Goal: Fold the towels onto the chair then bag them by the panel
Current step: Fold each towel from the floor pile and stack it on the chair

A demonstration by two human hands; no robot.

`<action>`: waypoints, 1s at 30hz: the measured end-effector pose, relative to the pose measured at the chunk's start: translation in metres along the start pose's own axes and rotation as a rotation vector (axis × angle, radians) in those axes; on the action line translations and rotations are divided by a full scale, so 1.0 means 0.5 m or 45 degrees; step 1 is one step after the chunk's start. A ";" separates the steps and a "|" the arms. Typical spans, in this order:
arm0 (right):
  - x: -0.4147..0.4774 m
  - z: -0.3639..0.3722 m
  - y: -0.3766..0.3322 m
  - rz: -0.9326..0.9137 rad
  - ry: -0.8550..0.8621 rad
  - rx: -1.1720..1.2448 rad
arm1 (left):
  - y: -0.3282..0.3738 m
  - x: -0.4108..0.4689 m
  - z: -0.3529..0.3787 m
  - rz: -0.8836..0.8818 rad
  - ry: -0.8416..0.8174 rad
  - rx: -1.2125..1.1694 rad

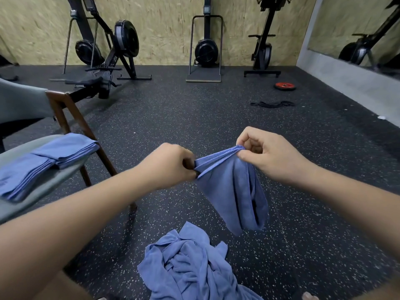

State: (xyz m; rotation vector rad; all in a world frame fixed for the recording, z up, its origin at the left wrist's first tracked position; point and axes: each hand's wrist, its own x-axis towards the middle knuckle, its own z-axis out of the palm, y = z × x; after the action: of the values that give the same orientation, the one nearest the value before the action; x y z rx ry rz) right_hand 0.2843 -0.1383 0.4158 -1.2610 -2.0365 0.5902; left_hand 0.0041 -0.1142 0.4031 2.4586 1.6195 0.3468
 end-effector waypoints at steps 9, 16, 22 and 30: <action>0.002 0.013 0.023 0.050 -0.214 -0.077 | -0.020 -0.012 -0.060 -0.048 -0.134 -0.179; 0.006 0.007 0.025 0.123 -0.236 -0.115 | -0.025 -0.025 -0.062 0.177 -0.193 -0.612; 0.009 0.005 0.024 0.159 -0.211 -0.115 | -0.011 -0.030 -0.070 0.273 -0.080 -0.348; 0.006 -0.005 0.013 0.179 -0.185 -0.124 | -0.014 -0.028 -0.062 0.383 0.076 -0.267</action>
State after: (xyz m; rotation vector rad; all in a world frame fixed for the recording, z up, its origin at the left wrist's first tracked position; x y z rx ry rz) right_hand 0.2891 -0.1326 0.4138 -1.4662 -2.1291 0.6722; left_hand -0.0167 -0.1238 0.4297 2.5451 1.1605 0.6040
